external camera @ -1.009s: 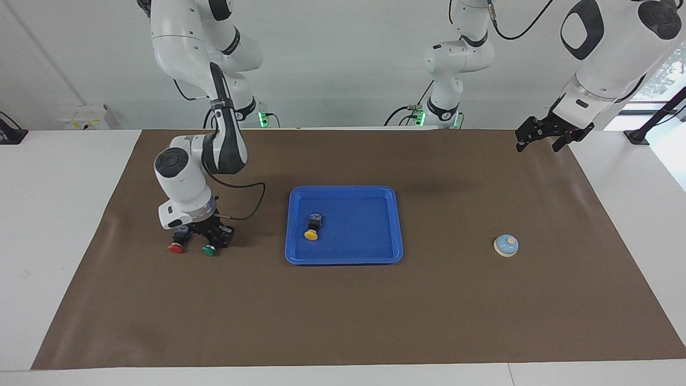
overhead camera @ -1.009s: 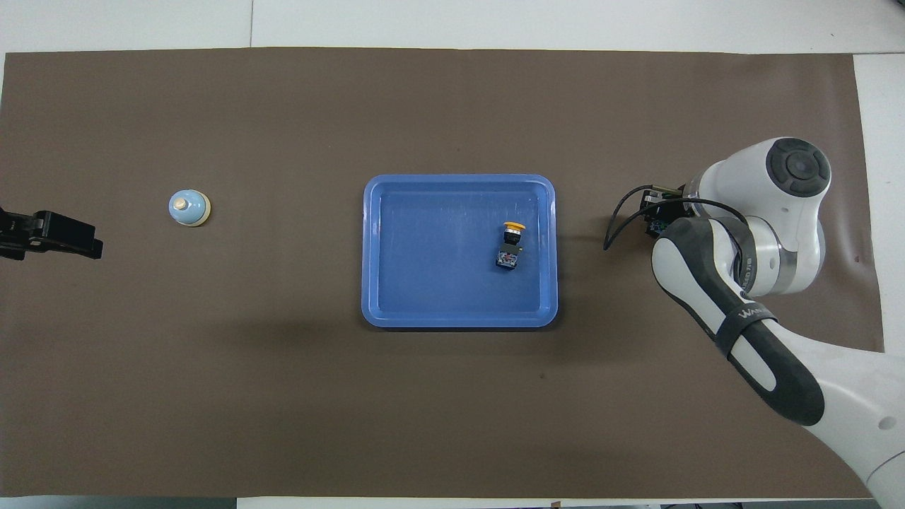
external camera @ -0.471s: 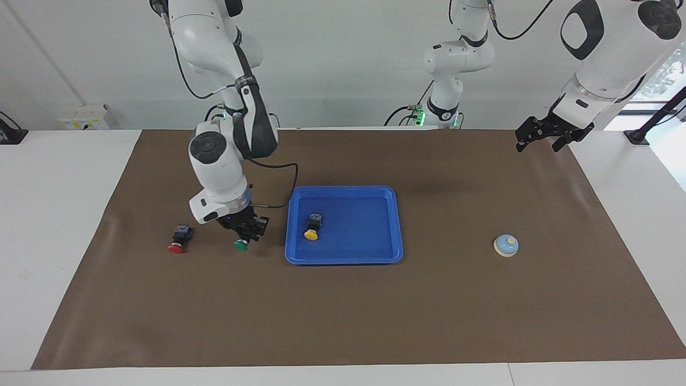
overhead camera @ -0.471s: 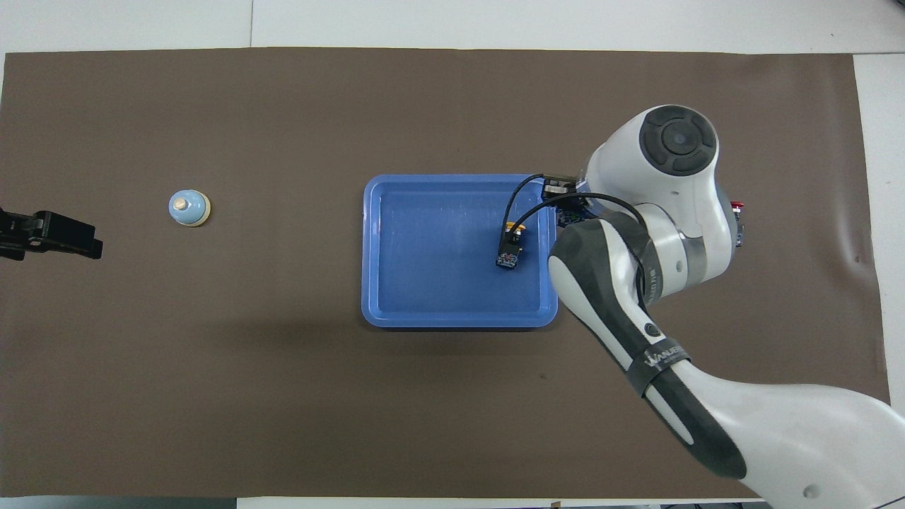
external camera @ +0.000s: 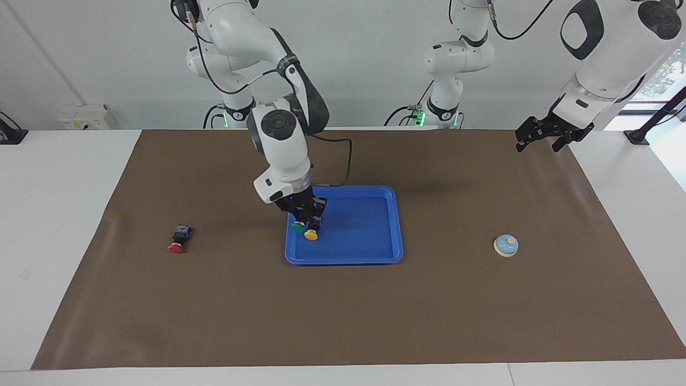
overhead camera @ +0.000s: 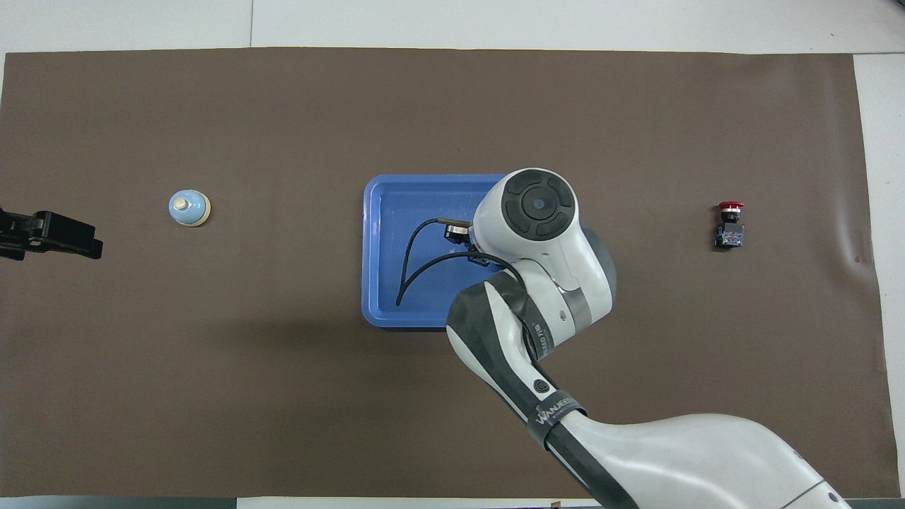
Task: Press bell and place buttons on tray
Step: 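Carry the green button into the tray with the right gripper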
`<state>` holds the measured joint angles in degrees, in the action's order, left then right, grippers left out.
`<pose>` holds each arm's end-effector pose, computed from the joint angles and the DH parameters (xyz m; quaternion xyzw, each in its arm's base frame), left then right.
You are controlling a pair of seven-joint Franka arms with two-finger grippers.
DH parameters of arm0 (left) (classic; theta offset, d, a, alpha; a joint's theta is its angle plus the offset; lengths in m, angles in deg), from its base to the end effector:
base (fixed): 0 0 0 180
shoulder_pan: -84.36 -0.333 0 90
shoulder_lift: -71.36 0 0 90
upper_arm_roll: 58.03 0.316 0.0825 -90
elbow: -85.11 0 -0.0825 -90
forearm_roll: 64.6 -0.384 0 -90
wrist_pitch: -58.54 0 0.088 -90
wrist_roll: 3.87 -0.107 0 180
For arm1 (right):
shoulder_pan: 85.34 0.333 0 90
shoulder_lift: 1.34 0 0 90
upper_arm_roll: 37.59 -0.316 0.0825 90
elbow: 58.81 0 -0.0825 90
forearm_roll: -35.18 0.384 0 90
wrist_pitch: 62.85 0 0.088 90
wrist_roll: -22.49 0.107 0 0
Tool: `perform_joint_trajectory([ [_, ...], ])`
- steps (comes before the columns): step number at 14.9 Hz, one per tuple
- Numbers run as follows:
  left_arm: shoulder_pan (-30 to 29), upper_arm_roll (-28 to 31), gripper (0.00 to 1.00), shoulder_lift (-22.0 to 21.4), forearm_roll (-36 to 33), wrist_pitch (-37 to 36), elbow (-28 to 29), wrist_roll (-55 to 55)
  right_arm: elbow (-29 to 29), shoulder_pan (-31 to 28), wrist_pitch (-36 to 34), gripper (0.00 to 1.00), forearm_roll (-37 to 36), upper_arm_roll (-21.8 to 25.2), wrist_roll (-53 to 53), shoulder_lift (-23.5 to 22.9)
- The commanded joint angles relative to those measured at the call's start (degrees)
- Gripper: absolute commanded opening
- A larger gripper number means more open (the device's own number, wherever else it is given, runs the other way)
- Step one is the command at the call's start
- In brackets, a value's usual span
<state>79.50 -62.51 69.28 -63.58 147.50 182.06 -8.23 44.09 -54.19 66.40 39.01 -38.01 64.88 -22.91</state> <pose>0.5371 0.0009 0.5858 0.9981 -0.0343 -0.0513 0.0096 0.5554 0.3430 0.3480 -0.9922 0.1144 -0.0164 0.0475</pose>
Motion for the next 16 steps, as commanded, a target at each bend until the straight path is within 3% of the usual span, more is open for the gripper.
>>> perform_joint_trajectory([
  [1,-0.16,0.17,1.0,-1.09,0.74,-0.19,0.87,-0.47,0.01,1.19,2.59,0.0,1.01,0.16,0.33,-1.98],
  [7,-0.16,0.17,1.0,-1.09,0.74,-0.19,0.87,-0.47,2.82,2.34,8.04,0.03,0.66,0.25,-0.02,-3.83],
  [8,-0.16,0.17,1.0,-1.09,0.74,-0.19,0.87,-0.47,3.26,2.25,8.13,0.18,0.66,0.25,0.06,-3.83],
  [10,-0.16,0.17,1.0,-1.09,0.74,-0.19,0.87,-0.47,3.35,2.16,7.95,0.78,0.75,0.25,0.5,-3.66],
  [11,-0.16,0.17,1.0,-1.09,0.74,-0.27,0.87,-0.47,3.35,2.16,7.78,0.96,0.75,0.25,0.76,-3.66],
  [12,-0.16,0.17,1.0,-1.09,0.74,-0.27,0.87,-0.47,3.18,2.16,7.26,1.0,0.75,0.25,1.55,-3.57],
  [16,-0.16,0.17,1.0,-1.09,0.74,-0.19,0.87,-0.47,2.3,0.94,2.87,1.0,0.84,0.77,5.51,-0.33],
])
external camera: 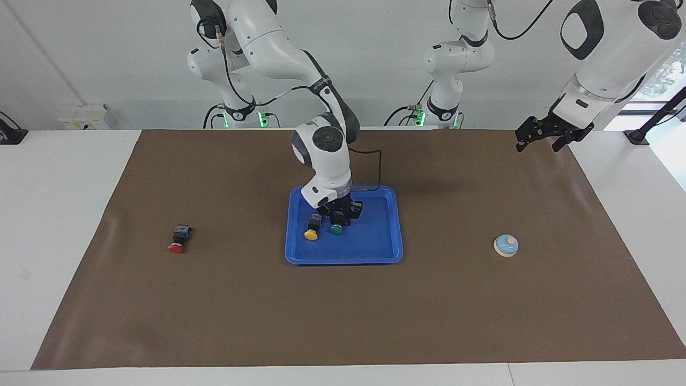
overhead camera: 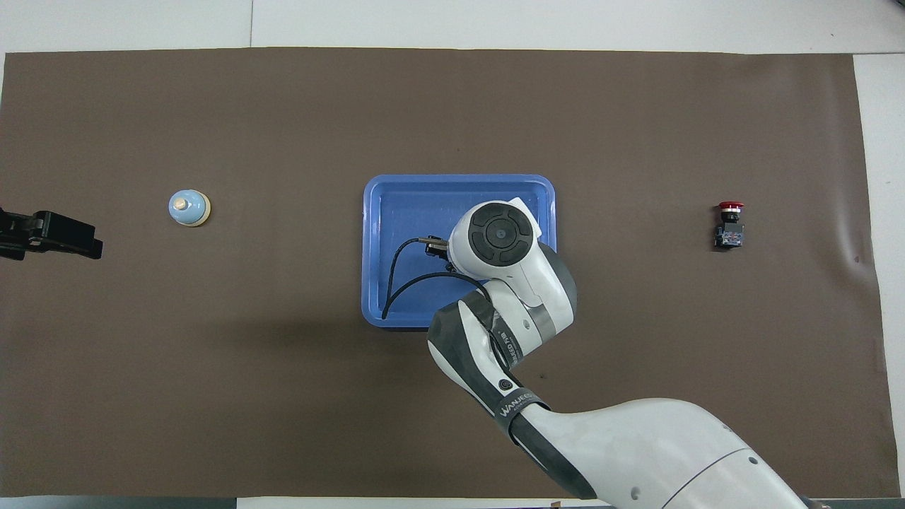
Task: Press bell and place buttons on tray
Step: 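Carry the green button into the tray with the right gripper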
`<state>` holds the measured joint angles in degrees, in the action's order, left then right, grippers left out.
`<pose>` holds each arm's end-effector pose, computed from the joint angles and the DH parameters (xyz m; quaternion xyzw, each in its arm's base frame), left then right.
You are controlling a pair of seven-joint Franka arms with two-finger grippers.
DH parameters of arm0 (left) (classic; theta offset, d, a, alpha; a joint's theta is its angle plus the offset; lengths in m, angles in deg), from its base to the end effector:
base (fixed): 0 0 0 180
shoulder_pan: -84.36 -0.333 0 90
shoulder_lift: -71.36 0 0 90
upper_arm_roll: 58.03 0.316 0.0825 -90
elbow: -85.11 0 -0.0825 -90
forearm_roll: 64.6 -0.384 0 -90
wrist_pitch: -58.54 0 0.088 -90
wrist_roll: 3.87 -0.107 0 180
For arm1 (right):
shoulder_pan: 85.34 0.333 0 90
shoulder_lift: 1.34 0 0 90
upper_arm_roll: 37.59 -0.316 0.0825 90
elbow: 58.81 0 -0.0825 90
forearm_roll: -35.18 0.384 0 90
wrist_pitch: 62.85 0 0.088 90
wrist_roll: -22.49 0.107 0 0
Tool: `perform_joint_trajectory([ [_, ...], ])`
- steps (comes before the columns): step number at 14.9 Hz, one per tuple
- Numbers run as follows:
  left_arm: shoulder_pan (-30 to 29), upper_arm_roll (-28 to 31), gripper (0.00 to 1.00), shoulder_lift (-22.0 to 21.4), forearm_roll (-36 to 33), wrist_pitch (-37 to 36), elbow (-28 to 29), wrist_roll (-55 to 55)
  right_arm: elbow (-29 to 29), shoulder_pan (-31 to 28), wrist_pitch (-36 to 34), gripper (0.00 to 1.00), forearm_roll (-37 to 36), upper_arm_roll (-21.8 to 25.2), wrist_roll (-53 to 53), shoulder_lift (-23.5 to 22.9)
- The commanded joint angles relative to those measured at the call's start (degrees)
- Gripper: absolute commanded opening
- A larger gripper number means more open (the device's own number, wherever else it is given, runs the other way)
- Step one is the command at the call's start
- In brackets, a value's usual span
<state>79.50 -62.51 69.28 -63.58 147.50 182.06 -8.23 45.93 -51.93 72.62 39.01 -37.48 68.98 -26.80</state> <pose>0.5371 0.0009 0.5858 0.9981 -0.0343 -0.0513 0.0096 0.5464 0.3600 0.2996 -0.9892 0.1371 -0.0198 0.0480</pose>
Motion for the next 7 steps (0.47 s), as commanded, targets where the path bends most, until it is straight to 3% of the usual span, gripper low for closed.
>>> perform_joint_trajectory([
  [1,-0.16,0.17,1.0,-1.09,0.74,-0.19,0.87,-0.47,-0.24,-3.07,-5.9,1.0,0.83,0.33,1.4,5.23],
  [7,-0.16,0.17,1.0,-1.09,0.74,-0.19,0.87,-0.38,-2.62,-15.99,-20.05,1.0,-0.31,0.42,-7.8,12.36],
])
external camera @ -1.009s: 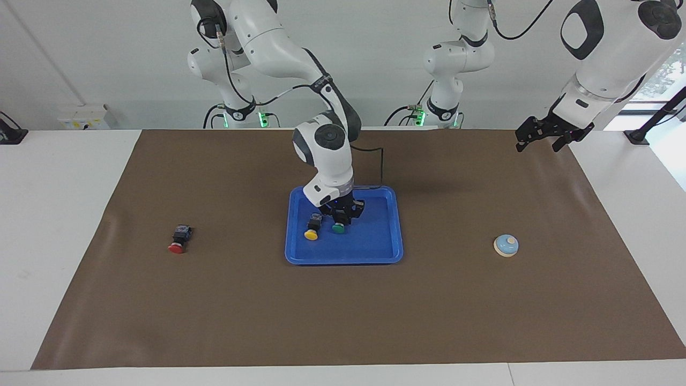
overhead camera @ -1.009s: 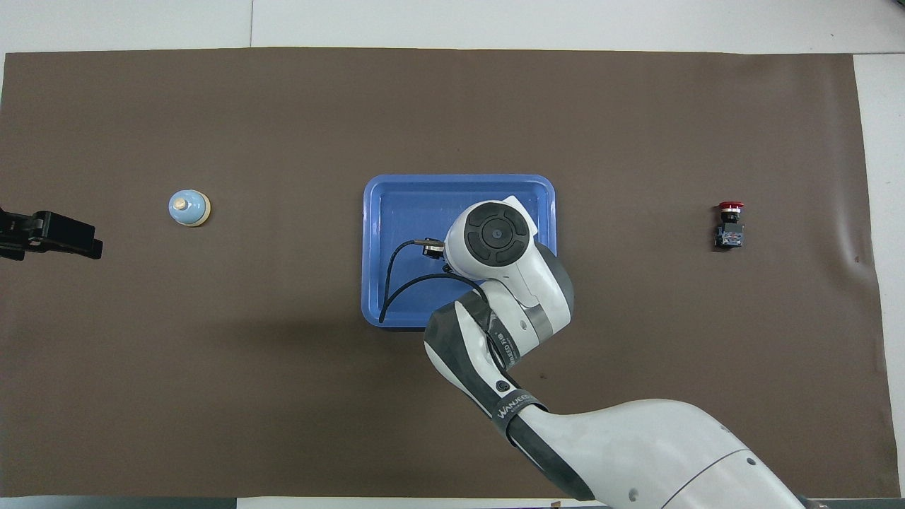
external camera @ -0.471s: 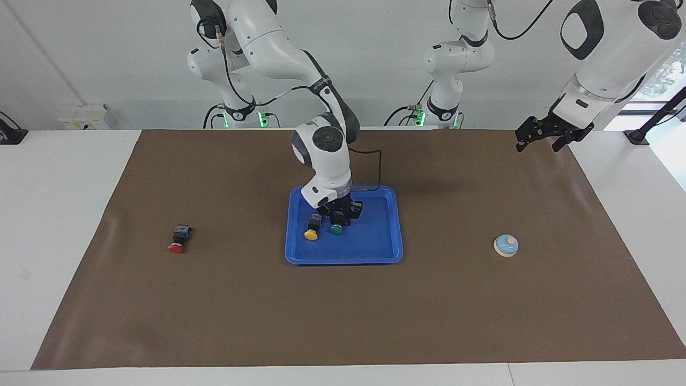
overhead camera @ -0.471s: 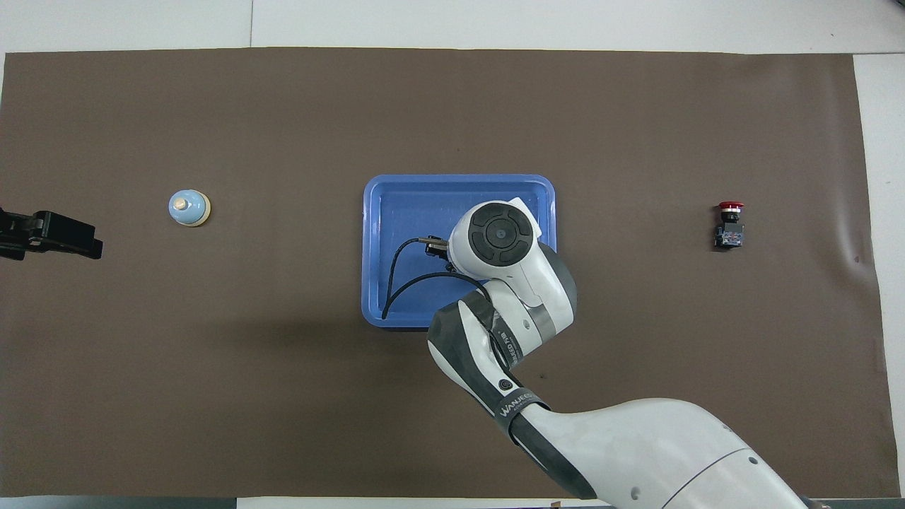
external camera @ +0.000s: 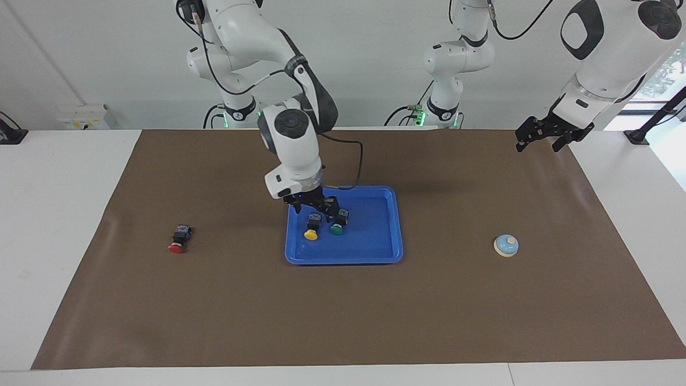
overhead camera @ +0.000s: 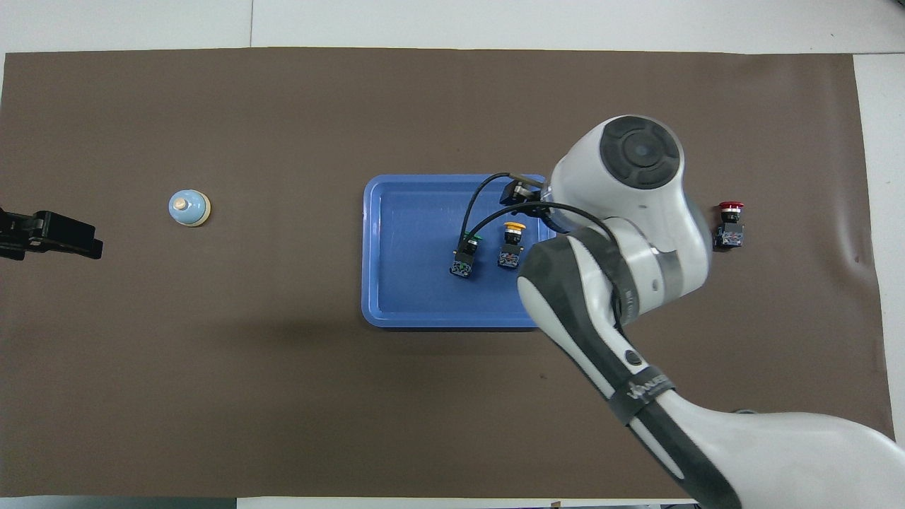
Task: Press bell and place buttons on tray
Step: 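Reach the right gripper to the red-capped button and grasp it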
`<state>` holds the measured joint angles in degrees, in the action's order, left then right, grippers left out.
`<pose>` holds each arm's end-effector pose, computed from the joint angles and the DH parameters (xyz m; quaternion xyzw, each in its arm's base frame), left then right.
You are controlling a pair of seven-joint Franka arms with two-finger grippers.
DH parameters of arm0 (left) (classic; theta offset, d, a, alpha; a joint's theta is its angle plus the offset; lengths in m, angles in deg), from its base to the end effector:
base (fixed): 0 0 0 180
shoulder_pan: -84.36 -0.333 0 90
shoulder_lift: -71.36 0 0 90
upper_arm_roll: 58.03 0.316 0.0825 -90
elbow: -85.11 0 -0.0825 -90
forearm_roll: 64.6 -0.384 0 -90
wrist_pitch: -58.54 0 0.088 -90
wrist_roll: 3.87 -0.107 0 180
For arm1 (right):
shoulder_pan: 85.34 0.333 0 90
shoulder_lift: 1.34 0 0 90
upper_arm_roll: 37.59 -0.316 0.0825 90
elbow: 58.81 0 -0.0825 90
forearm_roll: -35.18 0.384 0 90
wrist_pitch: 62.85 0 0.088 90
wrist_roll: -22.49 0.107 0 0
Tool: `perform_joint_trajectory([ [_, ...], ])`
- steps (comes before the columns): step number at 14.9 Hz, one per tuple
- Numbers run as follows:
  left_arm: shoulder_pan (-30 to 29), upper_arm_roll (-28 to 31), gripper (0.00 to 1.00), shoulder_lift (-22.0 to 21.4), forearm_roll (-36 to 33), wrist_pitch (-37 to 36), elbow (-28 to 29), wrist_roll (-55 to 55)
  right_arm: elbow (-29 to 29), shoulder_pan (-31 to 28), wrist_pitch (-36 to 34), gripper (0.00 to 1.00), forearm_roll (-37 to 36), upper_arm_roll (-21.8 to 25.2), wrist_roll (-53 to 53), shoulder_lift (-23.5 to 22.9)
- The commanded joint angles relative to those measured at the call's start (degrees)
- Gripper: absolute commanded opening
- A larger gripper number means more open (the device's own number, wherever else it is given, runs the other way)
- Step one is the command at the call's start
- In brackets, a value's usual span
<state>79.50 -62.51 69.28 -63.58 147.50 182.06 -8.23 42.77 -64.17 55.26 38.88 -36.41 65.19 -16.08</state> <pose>0.5371 0.0009 0.5858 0.9981 -0.0343 -0.0513 0.0096 0.5927 0.2202 0.4172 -0.9770 0.2109 0.0002 0.0304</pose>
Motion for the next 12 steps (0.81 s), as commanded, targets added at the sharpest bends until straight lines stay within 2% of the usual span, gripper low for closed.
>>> perform_joint_trajectory([
  [1,-0.16,0.17,1.0,-1.09,0.74,-0.19,0.87,-0.47,0.54,-5.77,-3.75,1.0,-0.7,-0.65,-6.38,1.9],
  [4,-0.16,0.17,1.0,-1.09,0.74,-0.19,0.87,-0.47,1.33,-12.27,-3.85,1.0,-5.09,-0.65,-15.77,1.99],
  [7,-0.16,0.17,1.0,-1.09,0.74,-0.19,0.87,-0.47,4.57,-18.43,-1.75,1.0,-5.54,-0.65,-25.28,2.52],
  [10,-0.16,0.17,1.0,-1.09,0.74,-0.19,0.87,-0.47,9.92,-23.44,3.08,1.0,-6.68,-0.65,-30.37,3.31],
  [12,-0.16,0.17,1.0,-1.09,0.74,-0.19,0.87,-0.47,16.59,-25.81,10.35,1.0,-6.77,-0.65,-35.82,5.06],
])
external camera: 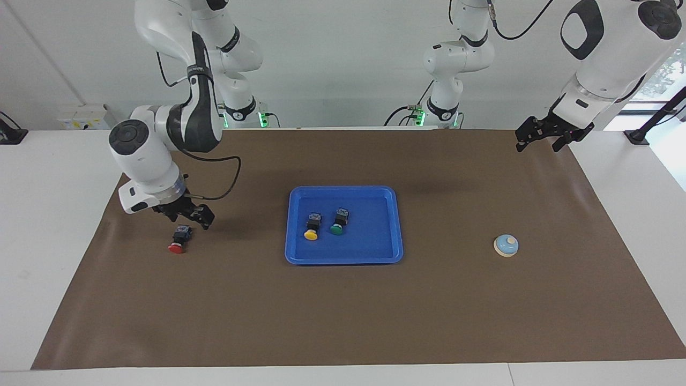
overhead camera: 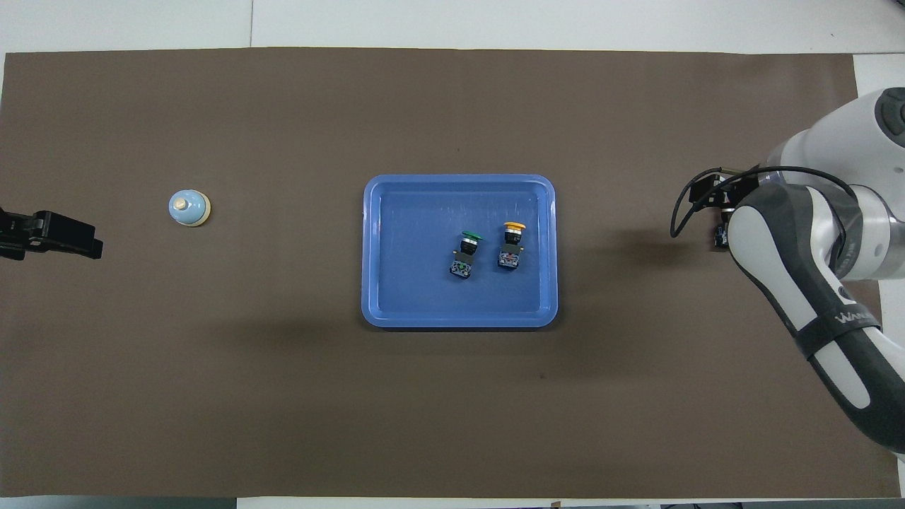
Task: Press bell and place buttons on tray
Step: 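Reach the right gripper to the red-capped button and grasp it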
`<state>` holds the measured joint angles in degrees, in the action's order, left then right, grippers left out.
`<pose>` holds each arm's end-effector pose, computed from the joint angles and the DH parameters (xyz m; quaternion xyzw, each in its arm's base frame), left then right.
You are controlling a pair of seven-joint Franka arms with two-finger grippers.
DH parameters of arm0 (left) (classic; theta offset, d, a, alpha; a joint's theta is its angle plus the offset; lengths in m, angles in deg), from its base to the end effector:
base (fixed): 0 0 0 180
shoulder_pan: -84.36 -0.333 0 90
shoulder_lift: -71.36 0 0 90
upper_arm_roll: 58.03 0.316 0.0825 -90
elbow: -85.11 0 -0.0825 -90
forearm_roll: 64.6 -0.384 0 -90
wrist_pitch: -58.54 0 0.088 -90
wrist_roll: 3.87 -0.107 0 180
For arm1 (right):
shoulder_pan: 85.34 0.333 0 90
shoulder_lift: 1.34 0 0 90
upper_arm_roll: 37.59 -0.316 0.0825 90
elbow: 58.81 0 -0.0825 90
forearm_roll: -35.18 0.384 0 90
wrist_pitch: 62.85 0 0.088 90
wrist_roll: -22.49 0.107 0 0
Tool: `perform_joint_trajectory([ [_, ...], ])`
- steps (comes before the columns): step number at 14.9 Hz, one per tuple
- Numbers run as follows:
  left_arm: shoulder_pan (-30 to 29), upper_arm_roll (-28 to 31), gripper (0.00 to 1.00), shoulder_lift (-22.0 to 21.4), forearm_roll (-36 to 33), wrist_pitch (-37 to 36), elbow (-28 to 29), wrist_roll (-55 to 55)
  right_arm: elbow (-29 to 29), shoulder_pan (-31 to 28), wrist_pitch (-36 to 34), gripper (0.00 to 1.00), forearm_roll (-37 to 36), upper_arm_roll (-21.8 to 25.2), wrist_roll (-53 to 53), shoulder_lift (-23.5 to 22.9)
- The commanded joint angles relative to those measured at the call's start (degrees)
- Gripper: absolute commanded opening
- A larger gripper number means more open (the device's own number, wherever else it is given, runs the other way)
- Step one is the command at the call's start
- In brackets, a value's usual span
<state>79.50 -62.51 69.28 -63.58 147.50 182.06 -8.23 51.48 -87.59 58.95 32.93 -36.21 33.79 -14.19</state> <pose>0.5371 0.0009 0.5858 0.9981 -0.0343 -0.0513 0.0096 0.6016 -0.0393 0.3729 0.9926 -0.1192 -0.0104 0.0200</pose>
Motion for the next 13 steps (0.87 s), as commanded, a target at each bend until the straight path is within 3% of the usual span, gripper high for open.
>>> perform_joint_trajectory([
  [1,-0.16,0.17,1.0,-1.09,0.74,-0.19,0.87,-0.47,10.01,-3.46,9.39,1.0,-0.82,-0.85,-6.27,3.44],
  [12,-0.16,0.17,1.0,-1.17,0.74,-0.19,0.87,-0.47,11.52,-5.75,19.26,1.0,-0.82,-0.85,-11.74,-3.32],
  [13,-0.16,0.17,1.0,-1.09,0.74,-0.19,0.87,-0.47,11.61,-5.75,19.26,0.94,-0.82,-0.85,-11.83,-3.24],
])
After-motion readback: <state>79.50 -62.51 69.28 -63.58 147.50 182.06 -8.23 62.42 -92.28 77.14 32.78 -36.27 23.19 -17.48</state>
